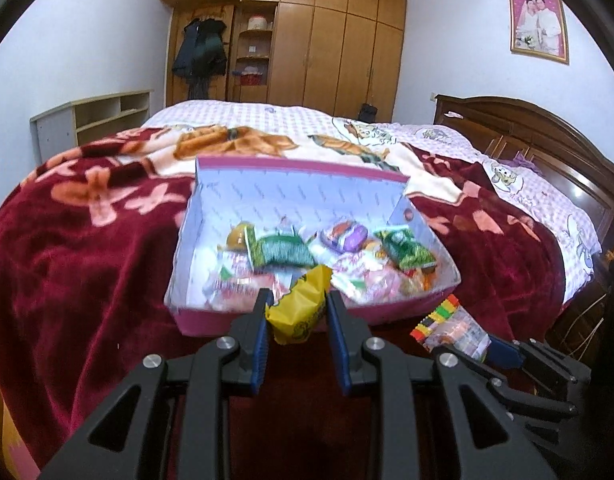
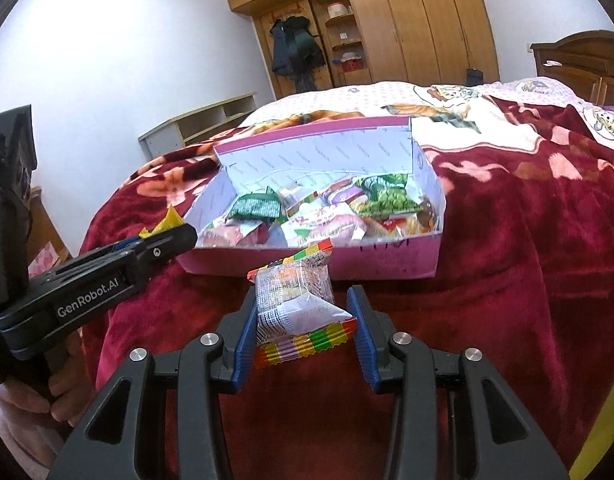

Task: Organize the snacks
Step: 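Lift and carry the yellow candy and striped pack over the pink box, then lower into the box and open left tool while right tool releases the striped pack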

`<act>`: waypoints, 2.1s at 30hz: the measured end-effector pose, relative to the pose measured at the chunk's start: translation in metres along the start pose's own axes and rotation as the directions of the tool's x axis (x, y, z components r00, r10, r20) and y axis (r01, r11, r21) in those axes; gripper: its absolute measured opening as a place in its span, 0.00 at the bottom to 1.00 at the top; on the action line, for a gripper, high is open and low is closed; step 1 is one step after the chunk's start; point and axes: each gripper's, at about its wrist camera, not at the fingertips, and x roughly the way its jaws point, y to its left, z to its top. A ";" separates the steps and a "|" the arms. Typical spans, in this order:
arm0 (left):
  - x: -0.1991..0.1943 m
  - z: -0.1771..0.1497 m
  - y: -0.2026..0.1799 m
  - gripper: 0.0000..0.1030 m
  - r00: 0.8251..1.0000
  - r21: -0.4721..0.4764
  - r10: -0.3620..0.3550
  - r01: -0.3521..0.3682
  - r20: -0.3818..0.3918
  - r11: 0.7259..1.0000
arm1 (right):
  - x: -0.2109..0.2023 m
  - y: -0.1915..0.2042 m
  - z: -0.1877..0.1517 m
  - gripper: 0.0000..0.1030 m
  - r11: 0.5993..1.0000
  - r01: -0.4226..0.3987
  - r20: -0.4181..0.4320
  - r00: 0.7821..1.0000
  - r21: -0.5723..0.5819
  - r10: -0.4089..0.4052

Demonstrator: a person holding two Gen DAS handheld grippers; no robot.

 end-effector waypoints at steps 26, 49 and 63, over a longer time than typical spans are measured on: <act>0.090 0.064 0.018 0.27 0.997 0.007 0.068 -0.068 -0.034 0.998 | 0.063 -0.032 0.090 0.42 0.997 0.072 0.021 0.997 -0.027 -0.071; 0.158 0.070 0.026 0.28 0.987 -0.005 0.100 -0.101 -0.123 0.995 | 0.127 -0.066 0.105 0.43 0.991 0.132 -0.043 0.990 0.003 -0.131; 0.133 0.072 0.020 0.52 0.990 0.009 0.099 -0.099 -0.102 0.995 | 0.101 -0.050 0.108 0.58 0.993 0.113 0.029 0.993 -0.022 -0.113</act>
